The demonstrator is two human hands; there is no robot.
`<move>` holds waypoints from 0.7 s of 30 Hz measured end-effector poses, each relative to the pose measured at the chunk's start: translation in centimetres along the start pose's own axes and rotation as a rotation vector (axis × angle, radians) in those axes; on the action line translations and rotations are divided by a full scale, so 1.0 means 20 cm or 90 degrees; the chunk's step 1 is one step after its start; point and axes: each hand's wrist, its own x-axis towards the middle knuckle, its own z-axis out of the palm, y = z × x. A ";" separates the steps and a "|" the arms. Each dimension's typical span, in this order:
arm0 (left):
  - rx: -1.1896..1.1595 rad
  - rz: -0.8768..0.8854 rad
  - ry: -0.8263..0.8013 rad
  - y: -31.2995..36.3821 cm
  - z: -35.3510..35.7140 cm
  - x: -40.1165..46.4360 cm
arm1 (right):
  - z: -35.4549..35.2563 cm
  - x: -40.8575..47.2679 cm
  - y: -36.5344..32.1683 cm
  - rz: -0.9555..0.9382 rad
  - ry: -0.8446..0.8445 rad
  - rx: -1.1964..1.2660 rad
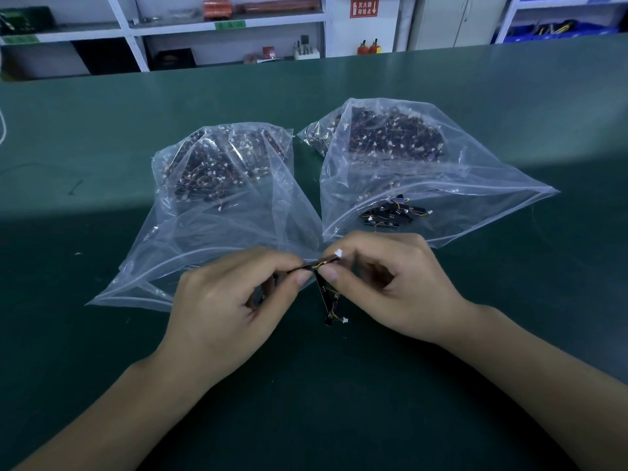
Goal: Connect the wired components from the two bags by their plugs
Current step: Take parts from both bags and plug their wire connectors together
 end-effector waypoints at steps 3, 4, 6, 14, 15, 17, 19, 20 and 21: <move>0.008 0.003 0.000 0.00 0.00 0.00 | -0.01 0.00 0.00 -0.017 0.009 0.000; 0.011 0.007 -0.006 0.00 0.00 0.00 | -0.01 0.00 0.00 -0.020 0.007 0.009; 0.016 0.014 -0.017 0.00 0.00 0.01 | -0.01 0.00 0.00 -0.031 0.005 0.023; 0.011 -0.004 -0.027 0.01 -0.01 0.01 | -0.01 0.01 -0.01 -0.014 0.032 0.037; 0.014 -0.003 -0.027 0.02 -0.01 0.01 | -0.01 0.01 -0.01 -0.012 0.025 0.034; 0.018 0.001 -0.029 0.02 -0.01 0.01 | 0.00 0.01 -0.02 -0.005 0.012 0.029; 0.013 -0.002 -0.032 0.02 -0.01 0.01 | 0.00 0.01 -0.02 0.001 0.003 0.033; 0.010 -0.004 -0.032 0.02 -0.01 0.01 | 0.00 0.01 -0.02 0.002 0.001 0.036; 0.009 -0.005 -0.032 0.02 -0.01 0.01 | 0.00 0.01 -0.02 0.004 -0.001 0.040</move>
